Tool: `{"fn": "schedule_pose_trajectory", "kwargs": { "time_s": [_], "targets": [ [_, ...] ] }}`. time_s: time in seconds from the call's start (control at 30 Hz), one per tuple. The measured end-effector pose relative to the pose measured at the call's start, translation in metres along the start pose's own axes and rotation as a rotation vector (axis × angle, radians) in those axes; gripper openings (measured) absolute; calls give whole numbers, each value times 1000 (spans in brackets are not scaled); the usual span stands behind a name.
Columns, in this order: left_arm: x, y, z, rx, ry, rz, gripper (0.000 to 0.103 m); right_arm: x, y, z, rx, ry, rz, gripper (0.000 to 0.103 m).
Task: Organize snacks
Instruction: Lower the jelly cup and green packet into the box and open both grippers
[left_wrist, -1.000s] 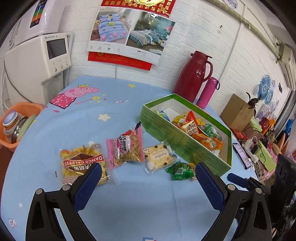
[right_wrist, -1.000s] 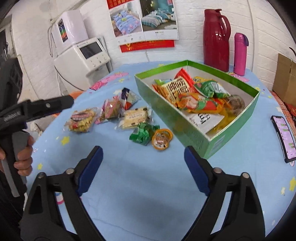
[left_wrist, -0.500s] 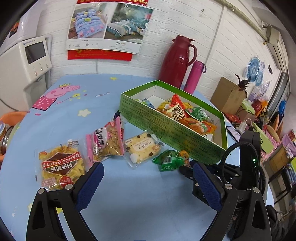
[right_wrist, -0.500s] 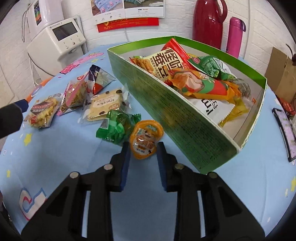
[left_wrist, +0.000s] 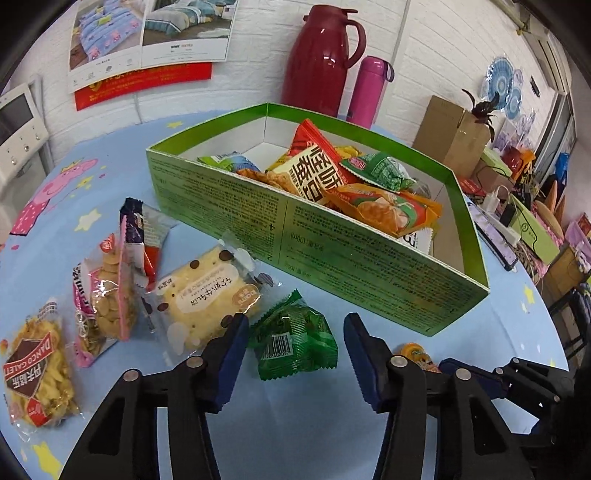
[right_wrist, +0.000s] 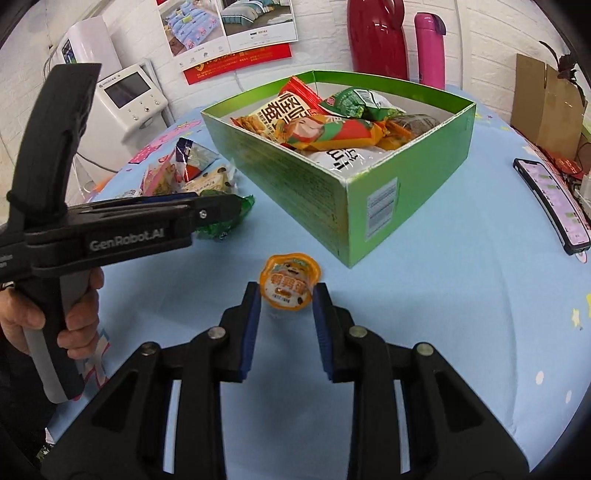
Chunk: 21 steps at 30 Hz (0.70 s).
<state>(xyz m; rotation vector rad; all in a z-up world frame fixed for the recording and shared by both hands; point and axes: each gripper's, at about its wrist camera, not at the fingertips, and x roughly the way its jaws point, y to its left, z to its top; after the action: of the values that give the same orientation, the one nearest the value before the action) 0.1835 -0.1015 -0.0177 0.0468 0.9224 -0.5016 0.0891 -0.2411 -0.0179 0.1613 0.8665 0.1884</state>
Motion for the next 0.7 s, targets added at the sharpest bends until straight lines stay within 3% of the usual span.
{"fn": "schedule_pose_trajectory", "kwargs": {
  "time_s": [0.03,0.17,0.4,0.57,0.7],
  "targets": [
    [3,2,-1,-7,11,-2,37,1,0,-1,4,1,6,31],
    [-5,8,-6,-13,12,-26,30,-3,-2,-4,10,-5,35,31],
    [-60,4,-2,-18,-61,-108,30,-45,11,4,-14,-108,126,31],
    [-89,-13,25,20,-152,-126,30,-73,7,25,-21,-213,99,31],
    [-91,-26,49,46,-194,-102,30,-77,-9,43,16,-253,61,31]
  ]
}}
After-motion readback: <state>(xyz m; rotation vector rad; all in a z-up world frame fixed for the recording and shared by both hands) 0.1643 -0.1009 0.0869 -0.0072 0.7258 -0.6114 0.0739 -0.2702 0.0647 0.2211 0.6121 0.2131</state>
